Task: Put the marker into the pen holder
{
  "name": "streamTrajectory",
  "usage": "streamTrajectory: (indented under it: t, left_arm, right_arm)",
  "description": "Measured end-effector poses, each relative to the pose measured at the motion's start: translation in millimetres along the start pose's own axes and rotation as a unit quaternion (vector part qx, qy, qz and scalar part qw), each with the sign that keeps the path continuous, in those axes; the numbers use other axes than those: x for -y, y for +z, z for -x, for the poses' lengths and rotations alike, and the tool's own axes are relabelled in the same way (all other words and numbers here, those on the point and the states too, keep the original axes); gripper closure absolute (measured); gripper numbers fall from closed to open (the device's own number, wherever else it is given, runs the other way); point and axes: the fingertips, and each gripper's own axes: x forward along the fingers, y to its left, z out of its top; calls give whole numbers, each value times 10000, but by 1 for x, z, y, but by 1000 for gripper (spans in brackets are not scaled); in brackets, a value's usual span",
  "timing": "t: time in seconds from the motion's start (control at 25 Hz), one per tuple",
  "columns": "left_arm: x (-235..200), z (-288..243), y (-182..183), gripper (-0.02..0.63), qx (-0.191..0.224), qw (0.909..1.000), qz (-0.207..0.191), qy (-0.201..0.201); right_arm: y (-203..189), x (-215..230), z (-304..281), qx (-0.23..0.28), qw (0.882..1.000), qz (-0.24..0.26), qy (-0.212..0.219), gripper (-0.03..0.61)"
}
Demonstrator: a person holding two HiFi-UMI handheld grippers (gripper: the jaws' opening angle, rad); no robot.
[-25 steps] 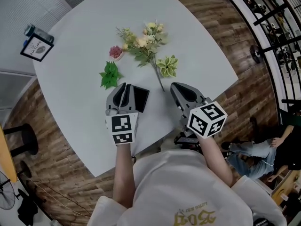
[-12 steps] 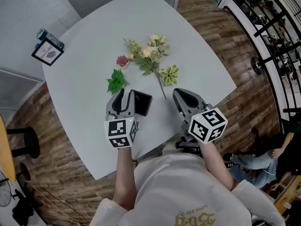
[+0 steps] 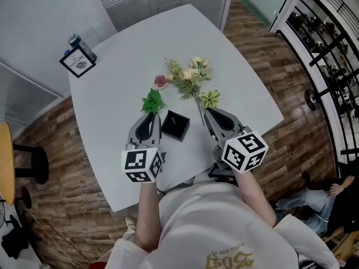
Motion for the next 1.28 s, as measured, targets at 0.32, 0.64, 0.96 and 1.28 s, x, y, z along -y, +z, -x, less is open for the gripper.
streamTrajectory:
  t: [0.32,0.64,0.96,1.28]
  left_arm:
    - [4,14,2,597,51,10000,76,-14]
    - [5,14,2,600,33,10000,51,-21]
    - [5,14,1,600,4,10000,49,-62]
    - [4,14,-2,600,-36,9999,63,-76]
  right_arm:
    - [7,-13,2,89,9998,145,123,561]
    - [7,-10,5,78,9998,132,84,561]
    - [7,-13,4,64,9998,138,89,561]
    - [3,-15,2,6,9998,162,107,561]
